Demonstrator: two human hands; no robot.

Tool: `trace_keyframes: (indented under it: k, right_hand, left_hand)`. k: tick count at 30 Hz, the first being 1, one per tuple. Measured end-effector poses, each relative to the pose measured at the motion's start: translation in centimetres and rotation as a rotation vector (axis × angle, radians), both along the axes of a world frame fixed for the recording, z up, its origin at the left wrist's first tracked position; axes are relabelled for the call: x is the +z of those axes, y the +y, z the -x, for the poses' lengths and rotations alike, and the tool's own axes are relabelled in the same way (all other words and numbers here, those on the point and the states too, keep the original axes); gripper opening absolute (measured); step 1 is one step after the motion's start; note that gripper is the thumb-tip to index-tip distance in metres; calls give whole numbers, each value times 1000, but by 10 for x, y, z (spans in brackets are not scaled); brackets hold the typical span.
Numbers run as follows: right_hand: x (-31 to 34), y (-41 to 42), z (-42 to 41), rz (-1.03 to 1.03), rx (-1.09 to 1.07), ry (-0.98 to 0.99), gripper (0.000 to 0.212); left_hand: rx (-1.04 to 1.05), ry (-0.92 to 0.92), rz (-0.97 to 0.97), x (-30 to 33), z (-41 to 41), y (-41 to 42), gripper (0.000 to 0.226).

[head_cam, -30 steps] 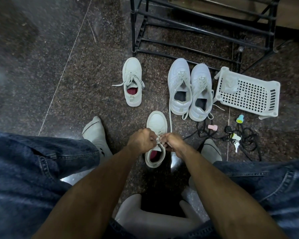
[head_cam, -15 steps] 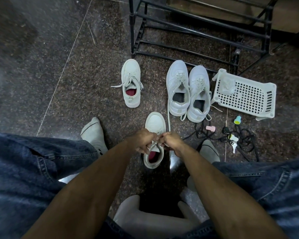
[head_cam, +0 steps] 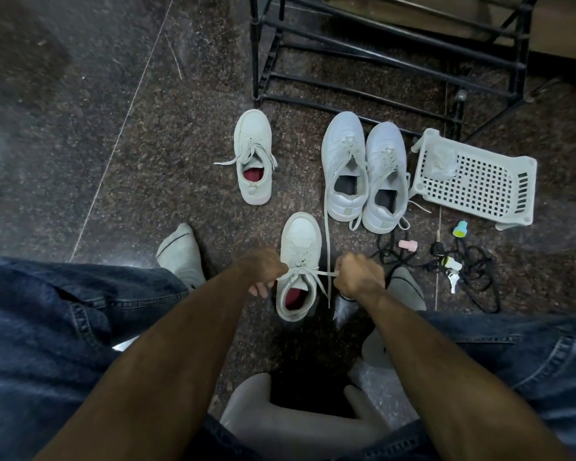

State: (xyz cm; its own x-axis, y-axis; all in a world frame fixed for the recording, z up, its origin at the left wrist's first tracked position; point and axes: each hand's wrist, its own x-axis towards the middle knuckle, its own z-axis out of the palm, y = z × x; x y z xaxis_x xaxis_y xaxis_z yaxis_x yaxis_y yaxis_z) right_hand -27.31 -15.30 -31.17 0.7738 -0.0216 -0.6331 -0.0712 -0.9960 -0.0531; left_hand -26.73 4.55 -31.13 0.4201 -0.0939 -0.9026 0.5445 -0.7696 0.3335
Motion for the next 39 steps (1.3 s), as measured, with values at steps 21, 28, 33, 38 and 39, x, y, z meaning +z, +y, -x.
trace_keyframes:
  k: [21,28,33,38,39]
  right_hand:
    - [-8,36,-7,-253,-55,-131,24]
    - [17,47,-114,-248,-27,-266,17]
    - [14,70,-169,-271,-82,-285,23]
    - [1,78,-189,-296,-55,-184,37]
    - [-1,76,-186,-311,-48,-154,42]
  left_hand:
    - [444,-256,186,-20,-32,-1,42]
    - [-29,-769,-152,-10,-106,53,60]
    - [-280,-685,-236,-27,-112,59,55]
    - [-293,-715,-264,-35,-113,55,59]
    - [-287,-719,-257,-35,-112,55,60]
